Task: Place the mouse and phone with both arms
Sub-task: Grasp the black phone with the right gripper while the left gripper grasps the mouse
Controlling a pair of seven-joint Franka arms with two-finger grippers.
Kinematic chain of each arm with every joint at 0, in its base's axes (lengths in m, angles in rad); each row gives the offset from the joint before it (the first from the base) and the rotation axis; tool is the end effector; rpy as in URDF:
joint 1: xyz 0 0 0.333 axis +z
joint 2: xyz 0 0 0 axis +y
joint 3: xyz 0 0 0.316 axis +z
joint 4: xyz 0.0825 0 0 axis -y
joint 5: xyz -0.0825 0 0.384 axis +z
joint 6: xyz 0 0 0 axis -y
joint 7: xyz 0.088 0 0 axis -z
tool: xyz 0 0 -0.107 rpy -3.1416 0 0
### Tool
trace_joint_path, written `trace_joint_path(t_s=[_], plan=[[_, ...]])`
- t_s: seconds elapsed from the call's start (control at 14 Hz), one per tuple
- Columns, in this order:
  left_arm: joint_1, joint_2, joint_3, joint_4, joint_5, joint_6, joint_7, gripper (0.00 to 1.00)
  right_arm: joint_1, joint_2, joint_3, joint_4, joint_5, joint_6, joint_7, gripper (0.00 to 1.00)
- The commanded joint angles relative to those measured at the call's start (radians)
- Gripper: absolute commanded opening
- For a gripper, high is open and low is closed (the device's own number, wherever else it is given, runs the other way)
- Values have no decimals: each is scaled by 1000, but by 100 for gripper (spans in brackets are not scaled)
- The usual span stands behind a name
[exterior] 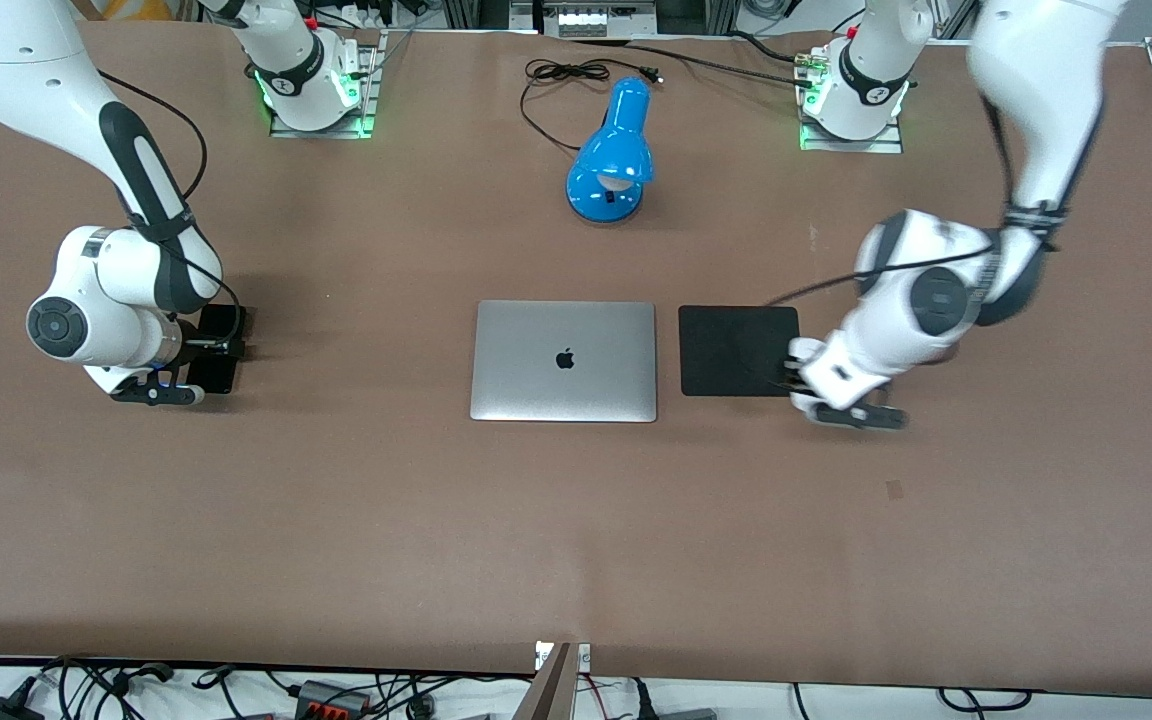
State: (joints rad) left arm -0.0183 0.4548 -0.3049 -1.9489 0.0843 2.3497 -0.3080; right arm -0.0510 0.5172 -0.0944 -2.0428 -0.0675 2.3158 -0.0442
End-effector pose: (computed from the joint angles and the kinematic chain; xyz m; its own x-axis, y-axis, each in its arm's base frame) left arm 0.5869 -0.1875 0.2523 0.9975 -0.0498 -0.0503 -0.0467 -0.9970 0.0618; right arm 0.5615 -0.0843 0.1676 0.9679 -0.0505 -0.2461 -0.0335 -0.9968 0.0728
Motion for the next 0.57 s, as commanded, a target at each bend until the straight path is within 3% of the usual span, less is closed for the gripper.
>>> trace_joint_path(t_s=[0.0,0.14,0.36,0.5], plan=[[-17,21,-2,-68,37,103,-66,30,-3,-9,2,21,-17,-38,-19,18],[-19,24,-2,-151,37,242,-94,31,0,-39,12,84,-9,-142,-19,18],[-20,38,-2,-170,37,267,-95,31,3,-51,74,208,3,-289,-3,18],[-28,56,-2,-170,37,269,-95,41,3,-46,119,223,26,-280,0,18]])
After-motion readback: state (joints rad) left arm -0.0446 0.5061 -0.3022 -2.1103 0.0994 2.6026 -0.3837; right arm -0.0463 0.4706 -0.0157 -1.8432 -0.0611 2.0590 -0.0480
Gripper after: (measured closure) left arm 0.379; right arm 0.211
